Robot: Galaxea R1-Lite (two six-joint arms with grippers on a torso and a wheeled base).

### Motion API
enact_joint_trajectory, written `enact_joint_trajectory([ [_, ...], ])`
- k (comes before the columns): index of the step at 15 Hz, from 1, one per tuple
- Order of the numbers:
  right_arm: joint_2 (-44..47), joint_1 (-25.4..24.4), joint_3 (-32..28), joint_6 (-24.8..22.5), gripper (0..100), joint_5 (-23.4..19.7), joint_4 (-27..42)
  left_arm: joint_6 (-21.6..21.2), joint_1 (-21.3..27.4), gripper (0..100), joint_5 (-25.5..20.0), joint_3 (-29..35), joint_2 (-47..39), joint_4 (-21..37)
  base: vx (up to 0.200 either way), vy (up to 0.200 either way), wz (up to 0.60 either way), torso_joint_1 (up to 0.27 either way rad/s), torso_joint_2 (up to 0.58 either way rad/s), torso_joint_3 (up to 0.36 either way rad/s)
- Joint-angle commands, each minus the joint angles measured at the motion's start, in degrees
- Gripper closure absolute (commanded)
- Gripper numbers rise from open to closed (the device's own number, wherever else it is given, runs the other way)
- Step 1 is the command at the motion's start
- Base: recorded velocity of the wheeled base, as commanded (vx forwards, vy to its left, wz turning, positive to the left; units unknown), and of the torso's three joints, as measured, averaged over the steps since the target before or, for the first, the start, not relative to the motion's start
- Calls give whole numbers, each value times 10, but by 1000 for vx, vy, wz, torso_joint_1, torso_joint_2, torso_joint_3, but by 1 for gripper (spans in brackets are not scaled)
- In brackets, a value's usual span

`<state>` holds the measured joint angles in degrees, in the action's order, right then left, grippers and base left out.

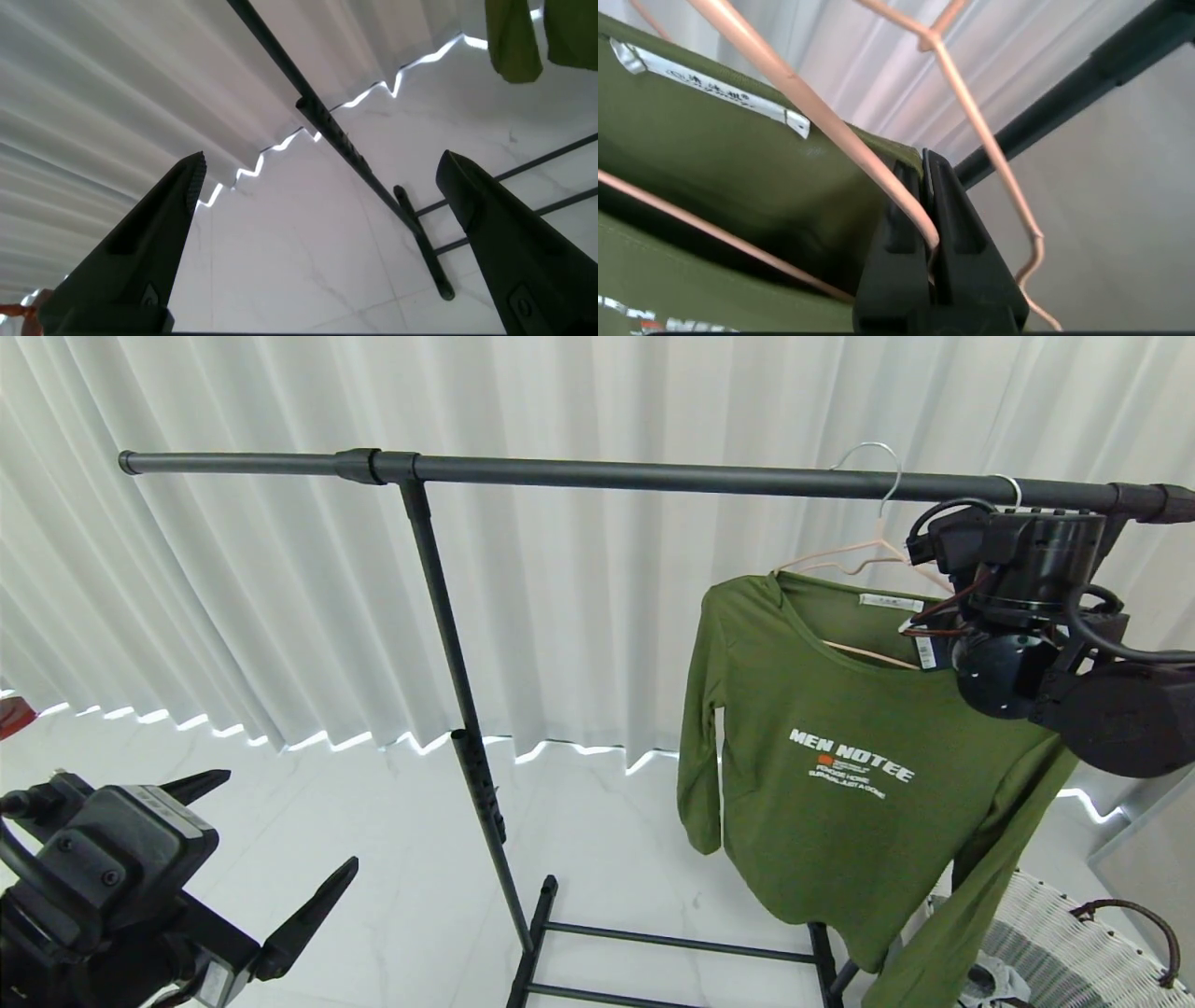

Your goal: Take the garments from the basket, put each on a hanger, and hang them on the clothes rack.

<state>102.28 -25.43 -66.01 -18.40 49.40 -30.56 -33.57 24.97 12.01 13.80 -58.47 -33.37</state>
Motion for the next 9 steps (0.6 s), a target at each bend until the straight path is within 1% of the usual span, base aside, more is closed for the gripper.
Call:
enact_joint_trajectory([
  [1, 9, -1, 0, -1, 100, 0, 1, 0, 0, 0, 0, 0, 0, 0, 0, 0, 0, 0, 0, 0],
  [3, 14, -1, -8, -1, 100, 0, 1, 0, 0, 0, 0, 0, 1, 0, 0, 0, 0, 0, 0, 0],
  [7, 35, -3, -54, -1, 100, 1, 3, 0, 0, 0, 0, 0, 1, 0, 0, 0, 0, 0, 0, 0],
  [9, 41, -3, -55, -1, 100, 3, 3, 0, 0, 0, 0, 0, 1, 0, 0, 0, 0, 0, 0, 0],
])
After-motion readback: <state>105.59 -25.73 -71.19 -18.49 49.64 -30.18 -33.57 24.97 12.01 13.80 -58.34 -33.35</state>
